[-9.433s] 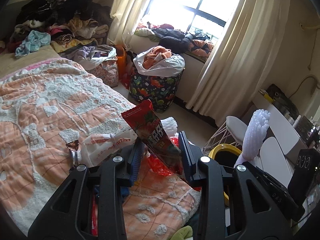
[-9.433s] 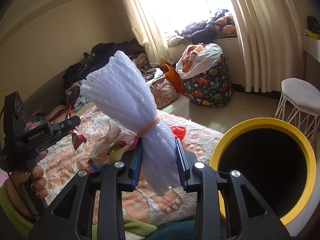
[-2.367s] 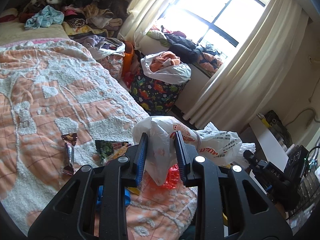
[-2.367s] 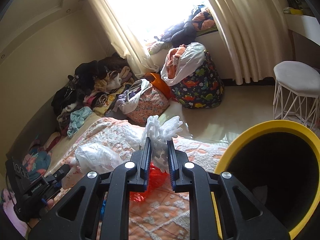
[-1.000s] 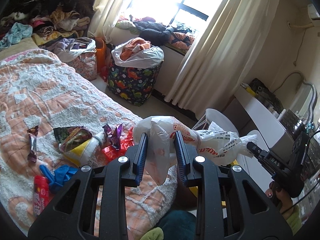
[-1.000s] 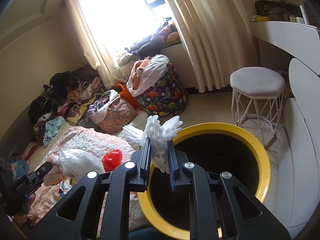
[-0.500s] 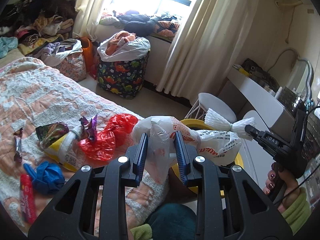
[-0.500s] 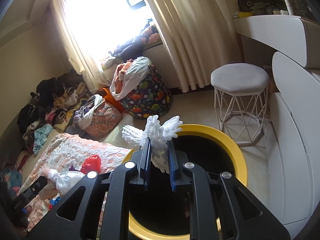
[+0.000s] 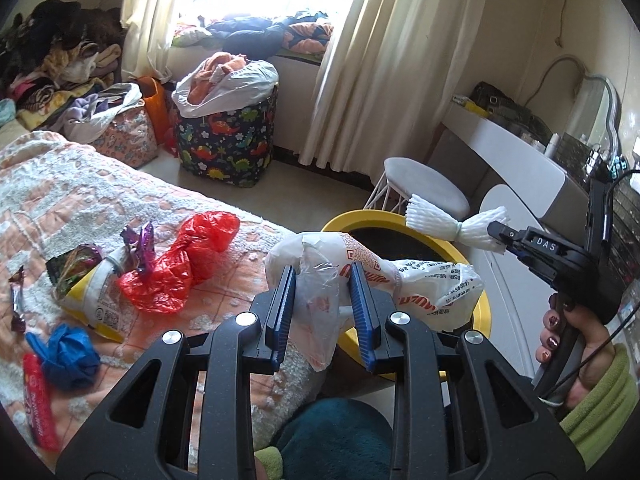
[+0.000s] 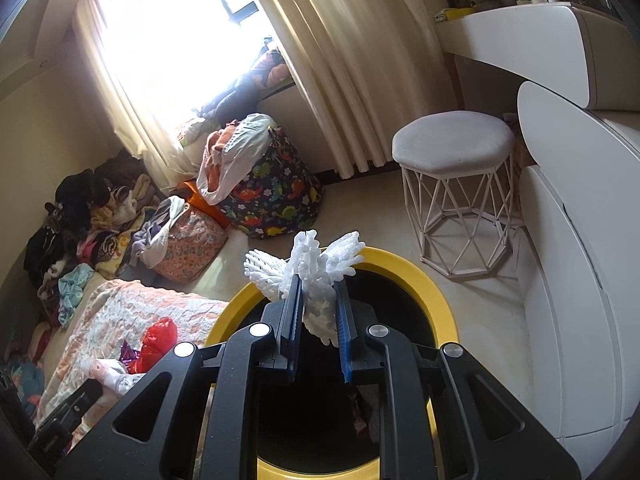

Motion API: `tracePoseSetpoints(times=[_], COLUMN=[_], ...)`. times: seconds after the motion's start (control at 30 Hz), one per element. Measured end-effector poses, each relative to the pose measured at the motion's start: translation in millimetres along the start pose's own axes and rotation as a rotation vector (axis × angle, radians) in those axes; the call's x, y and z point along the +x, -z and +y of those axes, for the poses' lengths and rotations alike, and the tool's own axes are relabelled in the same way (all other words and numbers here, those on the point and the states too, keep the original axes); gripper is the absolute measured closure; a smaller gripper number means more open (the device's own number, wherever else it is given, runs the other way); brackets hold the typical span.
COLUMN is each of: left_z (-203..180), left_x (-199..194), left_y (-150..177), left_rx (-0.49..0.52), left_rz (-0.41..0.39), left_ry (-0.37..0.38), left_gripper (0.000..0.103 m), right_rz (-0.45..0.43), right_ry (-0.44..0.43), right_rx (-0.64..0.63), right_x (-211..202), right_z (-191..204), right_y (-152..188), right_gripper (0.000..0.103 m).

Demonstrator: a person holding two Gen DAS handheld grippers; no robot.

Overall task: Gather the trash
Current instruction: 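Carry the white bag in the left tool while the right tool carries the foam mesh over the bin, then open the left tool over the bin while the right tool releases the foam mesh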

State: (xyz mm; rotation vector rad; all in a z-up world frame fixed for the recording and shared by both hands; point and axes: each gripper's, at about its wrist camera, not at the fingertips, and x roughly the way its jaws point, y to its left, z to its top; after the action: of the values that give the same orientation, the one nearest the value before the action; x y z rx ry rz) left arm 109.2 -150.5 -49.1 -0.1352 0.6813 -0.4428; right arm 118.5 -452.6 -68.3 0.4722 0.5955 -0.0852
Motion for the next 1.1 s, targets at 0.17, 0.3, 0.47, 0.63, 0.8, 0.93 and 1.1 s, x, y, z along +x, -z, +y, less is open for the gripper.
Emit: tracePoseSetpoints(times=[0.17,0.3,0.47,0.63,0.8,0.93,1.1], left_z=[-11.8,-20.3,-28.6,-36.3,-42.0,-43.4,-29.6], left_x=[11.1,19.3,28.8,40.4,52.1,57.6,56.8], left_y=[2.5,4.8,6.5,7.3,6.2,6.3,8.0], left_rx=[0.034,0.064,0.094,0.118,0.14,0.142,0.085], left_rz=[0.02,0.036,0.053,0.071,0.085,0.09,0.081], left_ry=[-0.002,0.0,0.002,0.001,0.003,0.013,0.001], left_gripper=[0.082,0.082,0.082,0.081,0.081,0.072,0.026], right_rz=[0.009,0.015,0.027,0.038,0.043,0.052,0.057], right_ry=[0.018,0.026,0.032,0.041,0.033,0.026,0.035], right_rx=[0.012,0.027,0.033,0.044,0.053,0.062,0.076], right_x=[2.5,4.3,7.5,10.9,12.5,16.1,19.6], right_z=[-3.9,-7.5,-12.7,-15.2,-16.8,-17.0,-17.2], right_y=[0.3,0.2,1.3,2.8,4.7,6.6,9.2], right_gripper=[0.088,0.088,0.088,0.086,0.084,0.056,0.048])
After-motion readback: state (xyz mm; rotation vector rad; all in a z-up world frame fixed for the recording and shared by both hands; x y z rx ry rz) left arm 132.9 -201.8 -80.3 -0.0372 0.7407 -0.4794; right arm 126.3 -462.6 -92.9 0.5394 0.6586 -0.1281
